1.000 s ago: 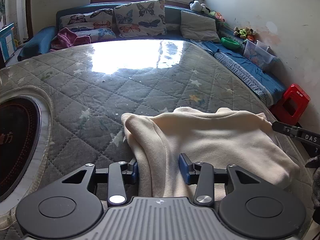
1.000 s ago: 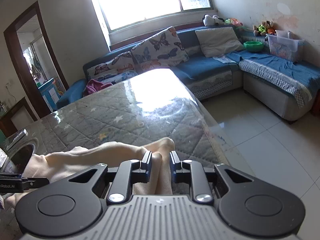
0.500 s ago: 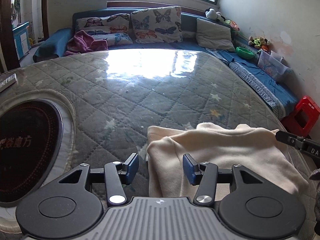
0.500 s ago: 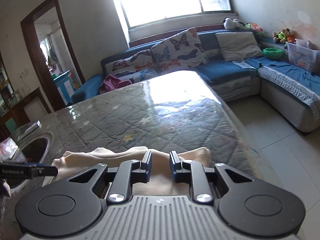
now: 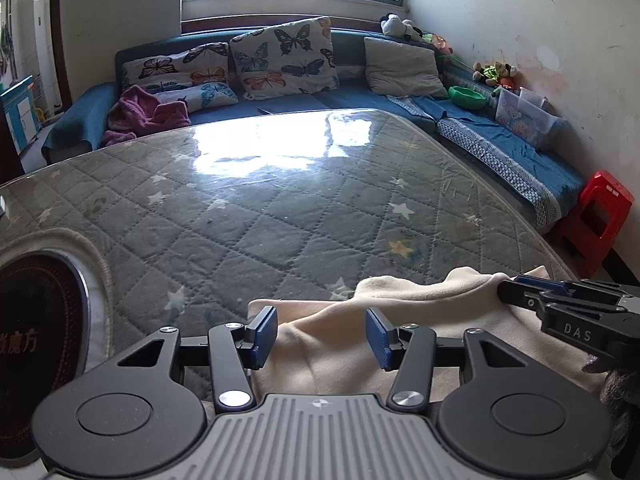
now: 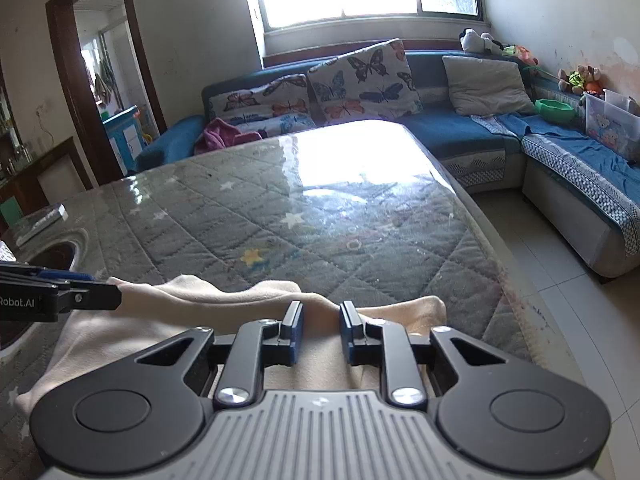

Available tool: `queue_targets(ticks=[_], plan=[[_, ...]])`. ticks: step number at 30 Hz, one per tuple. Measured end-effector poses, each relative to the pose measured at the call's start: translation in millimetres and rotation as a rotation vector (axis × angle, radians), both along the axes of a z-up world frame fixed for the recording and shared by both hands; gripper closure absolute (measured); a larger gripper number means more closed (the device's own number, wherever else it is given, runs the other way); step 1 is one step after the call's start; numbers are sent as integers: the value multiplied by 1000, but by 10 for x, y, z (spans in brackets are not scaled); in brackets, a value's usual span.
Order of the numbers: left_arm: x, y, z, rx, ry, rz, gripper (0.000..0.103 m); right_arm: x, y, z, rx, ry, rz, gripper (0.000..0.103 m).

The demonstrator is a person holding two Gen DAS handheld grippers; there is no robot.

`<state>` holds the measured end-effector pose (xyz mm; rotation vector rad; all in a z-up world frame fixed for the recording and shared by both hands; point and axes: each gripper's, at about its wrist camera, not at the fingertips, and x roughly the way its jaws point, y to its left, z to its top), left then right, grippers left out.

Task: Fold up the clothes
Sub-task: 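Lower the folded sweatshirt onto the table and open both grippers, then smooth the folded sweatshirt flat with both grippers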

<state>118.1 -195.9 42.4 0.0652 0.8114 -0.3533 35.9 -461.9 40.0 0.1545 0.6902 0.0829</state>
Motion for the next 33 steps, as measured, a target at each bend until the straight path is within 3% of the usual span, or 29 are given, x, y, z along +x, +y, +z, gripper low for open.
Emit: queue_targets(ticks=[10,19,25,33], plan=[[122,-144,-150,24,25,-23,51,6,70,139,-5,-38,31,73],[169,-181,-199,29,38,-25,50,154,181,57,-51,-8,67,66],[149,-197,-196,39,32,-23,49,25,246,177,-83,-39,99,65],[150,-221,-194,46,25,-17,49,-247,514,100,-171,-23,204,66]])
